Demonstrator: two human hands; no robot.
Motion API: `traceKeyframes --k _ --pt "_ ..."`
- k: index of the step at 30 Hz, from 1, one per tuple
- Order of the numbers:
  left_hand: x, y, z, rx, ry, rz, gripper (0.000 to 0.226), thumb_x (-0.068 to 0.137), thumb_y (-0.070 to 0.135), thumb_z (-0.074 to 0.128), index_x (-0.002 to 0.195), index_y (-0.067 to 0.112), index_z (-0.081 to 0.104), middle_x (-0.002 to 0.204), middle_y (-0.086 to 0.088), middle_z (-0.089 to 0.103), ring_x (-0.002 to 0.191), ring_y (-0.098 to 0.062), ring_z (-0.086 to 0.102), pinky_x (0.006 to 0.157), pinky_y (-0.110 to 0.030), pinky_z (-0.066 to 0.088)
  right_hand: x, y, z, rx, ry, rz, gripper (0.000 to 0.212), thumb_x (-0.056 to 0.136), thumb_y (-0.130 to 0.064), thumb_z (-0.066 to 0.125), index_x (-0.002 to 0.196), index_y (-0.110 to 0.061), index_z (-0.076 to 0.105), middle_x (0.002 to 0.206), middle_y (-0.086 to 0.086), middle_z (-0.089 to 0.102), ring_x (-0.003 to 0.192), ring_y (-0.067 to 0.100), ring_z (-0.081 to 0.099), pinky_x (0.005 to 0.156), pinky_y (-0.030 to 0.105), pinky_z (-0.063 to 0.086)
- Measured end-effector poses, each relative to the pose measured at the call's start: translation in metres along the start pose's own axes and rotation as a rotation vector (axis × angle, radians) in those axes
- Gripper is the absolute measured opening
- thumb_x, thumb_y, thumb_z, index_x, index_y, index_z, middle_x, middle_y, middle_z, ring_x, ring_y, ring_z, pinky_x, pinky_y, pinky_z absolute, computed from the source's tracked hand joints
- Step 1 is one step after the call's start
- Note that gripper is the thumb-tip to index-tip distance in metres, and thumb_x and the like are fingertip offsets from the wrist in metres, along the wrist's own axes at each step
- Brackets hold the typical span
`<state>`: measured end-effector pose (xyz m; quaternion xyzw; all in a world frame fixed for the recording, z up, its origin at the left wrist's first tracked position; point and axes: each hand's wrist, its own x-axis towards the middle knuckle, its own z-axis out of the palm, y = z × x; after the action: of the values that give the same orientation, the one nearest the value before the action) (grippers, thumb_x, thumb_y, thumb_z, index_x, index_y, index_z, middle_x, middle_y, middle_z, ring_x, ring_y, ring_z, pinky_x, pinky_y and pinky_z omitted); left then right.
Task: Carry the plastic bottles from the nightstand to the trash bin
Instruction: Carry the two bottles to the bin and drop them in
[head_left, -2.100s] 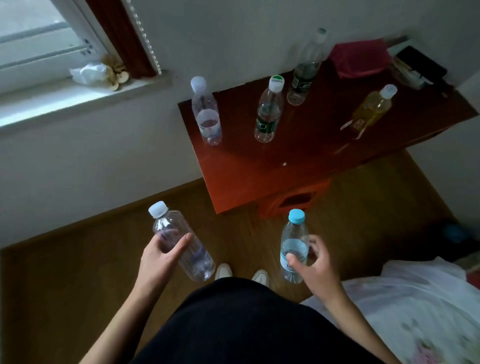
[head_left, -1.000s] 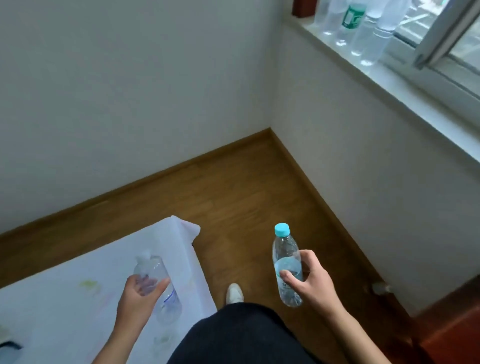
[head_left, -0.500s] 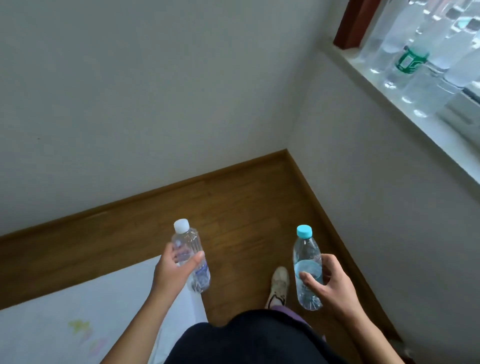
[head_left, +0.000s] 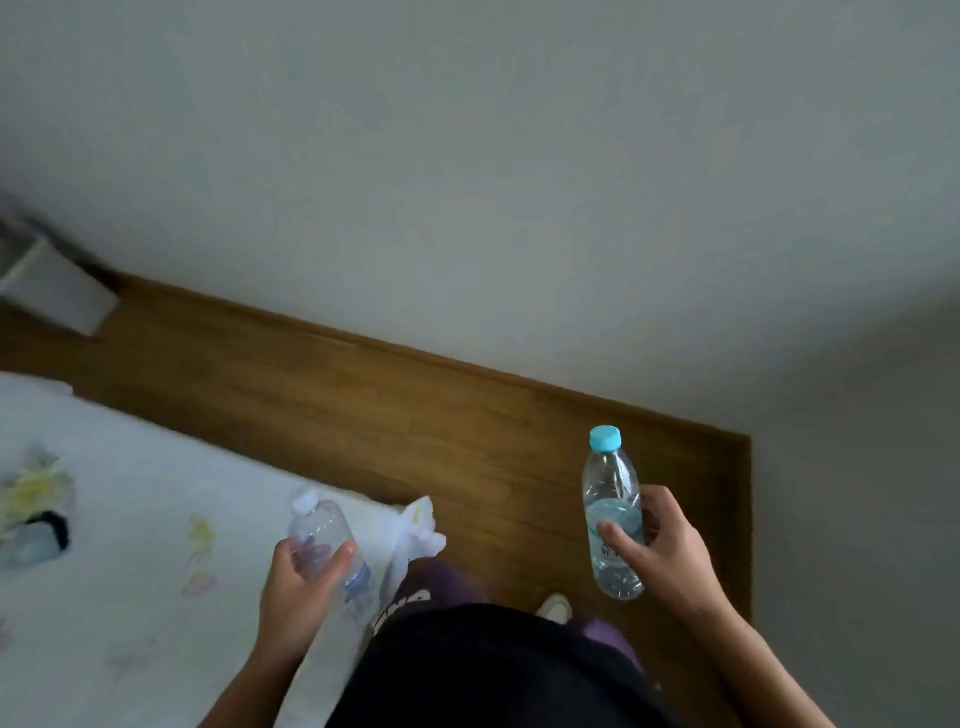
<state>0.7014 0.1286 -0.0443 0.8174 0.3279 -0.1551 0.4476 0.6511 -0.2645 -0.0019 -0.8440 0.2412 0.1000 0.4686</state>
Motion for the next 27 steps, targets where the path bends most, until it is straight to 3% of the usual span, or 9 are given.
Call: traceKeyframes --k 3,6,8,12,15,18,21,27 --pt "0.015 -0.002 -0.010 -0.107 0.127 -0.112 0.055 0.077 0.040 0.084 0.117 0.017 0.056 0.104 -0.004 0.070 0.101 -0.029 0.069 0.092 -0.043 0.051 0.069 -0.047 0.011 -0.062 -0.133 -0.113 0.067 0.070 -0.061 0.068 0.123 -0.025 0.048 0.111 -0.009 0.063 0.085 0.002 0.067 0.056 0.016 0.055" --pt "0.035 0.009 -0.017 -0.196 0.215 -0.179 0.051 0.079 0.030 0.084 0.116 0.011 0.054 0.105 -0.010 0.070 0.096 -0.030 0.069 0.091 -0.043 0.052 0.130 -0.090 0.037 -0.124 -0.250 -0.167 0.066 0.075 -0.054 0.073 0.127 -0.024 0.047 0.122 -0.002 0.064 0.092 0.010 0.068 0.065 0.020 0.058" --pt "0.055 0.022 -0.022 -0.231 0.232 -0.188 0.052 0.080 0.030 0.083 0.118 0.010 0.053 0.107 -0.009 0.068 0.093 -0.027 0.068 0.087 -0.040 0.052 0.165 -0.117 0.059 -0.163 -0.308 -0.174 0.068 0.075 -0.055 0.073 0.128 -0.024 0.046 0.125 0.001 0.063 0.093 0.013 0.067 0.067 0.022 0.058" --pt "0.113 0.052 -0.031 -0.250 0.214 -0.185 0.060 0.081 0.035 0.082 0.126 0.008 0.052 0.111 -0.008 0.067 0.098 -0.027 0.069 0.089 -0.041 0.053 0.218 -0.163 0.094 -0.241 -0.321 -0.175 0.091 0.058 -0.074 0.062 0.130 -0.021 0.047 0.124 0.001 0.065 0.089 0.013 0.066 0.064 0.019 0.055" --pt "0.164 0.088 -0.041 -0.253 0.198 -0.129 0.061 0.080 0.042 0.081 0.125 0.013 0.051 0.113 -0.006 0.067 0.098 -0.026 0.069 0.089 -0.043 0.055 0.257 -0.202 0.111 -0.263 -0.281 -0.180 0.068 0.074 -0.053 0.076 0.127 -0.020 0.049 0.121 0.002 0.067 0.092 0.016 0.067 0.066 0.020 0.055" --pt "0.214 0.124 -0.059 -0.244 0.173 -0.082 0.059 0.075 0.051 0.080 0.118 0.022 0.051 0.111 0.000 0.067 0.102 -0.026 0.069 0.091 -0.046 0.057 0.295 -0.240 0.125 -0.286 -0.280 -0.196 0.074 0.066 -0.062 0.078 0.122 -0.022 0.052 0.112 -0.003 0.067 0.092 0.017 0.068 0.066 0.018 0.048" --pt "0.257 0.159 -0.080 -0.284 0.194 -0.067 0.058 0.077 0.044 0.082 0.121 0.023 0.052 0.113 0.000 0.066 0.103 -0.025 0.068 0.094 -0.047 0.056 0.338 -0.281 0.147 -0.319 -0.284 -0.230 0.059 0.074 -0.045 0.082 0.120 -0.020 0.054 0.108 -0.005 0.067 0.094 0.017 0.067 0.069 0.020 0.047" --pt "0.328 0.181 -0.121 -0.419 0.318 -0.136 0.053 0.082 0.036 0.080 0.123 0.019 0.052 0.112 0.000 0.064 0.103 -0.025 0.067 0.087 -0.037 0.055 0.430 -0.360 0.227 -0.366 -0.449 -0.260 0.052 0.076 -0.049 0.077 0.115 -0.028 0.049 0.103 -0.011 0.061 0.087 0.007 0.062 0.089 0.037 0.057"
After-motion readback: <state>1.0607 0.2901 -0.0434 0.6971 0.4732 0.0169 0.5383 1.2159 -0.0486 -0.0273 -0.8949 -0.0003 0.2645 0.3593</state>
